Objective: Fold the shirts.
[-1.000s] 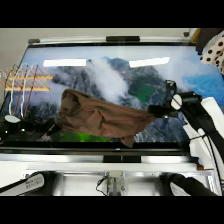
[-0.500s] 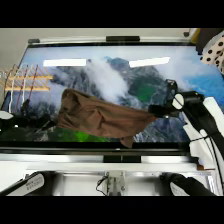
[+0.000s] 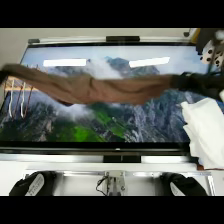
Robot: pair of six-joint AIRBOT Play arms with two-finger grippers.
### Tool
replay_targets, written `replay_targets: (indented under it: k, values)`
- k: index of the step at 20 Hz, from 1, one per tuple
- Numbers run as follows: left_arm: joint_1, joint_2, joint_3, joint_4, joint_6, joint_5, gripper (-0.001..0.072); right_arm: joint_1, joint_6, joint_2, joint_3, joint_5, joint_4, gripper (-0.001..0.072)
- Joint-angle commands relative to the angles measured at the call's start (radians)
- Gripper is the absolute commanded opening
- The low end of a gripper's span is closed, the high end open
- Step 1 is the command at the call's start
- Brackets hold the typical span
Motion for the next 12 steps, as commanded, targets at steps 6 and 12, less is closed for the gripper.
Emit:
replay_targets:
  k: [6, 12]
  values:
    - [0.0, 0.118, 0.134, 0.001, -0.084, 0.063, 0.0029, 0.0, 0.006, 0.111, 0.18, -0.114, -0.025, 0.007]
    - [0.0, 0.117, 0.062, 0.0, -0.084, 0.051, 0.003, 0.0, 0.006, 0.053, 0.18, -0.058, 0.002, 0.007]
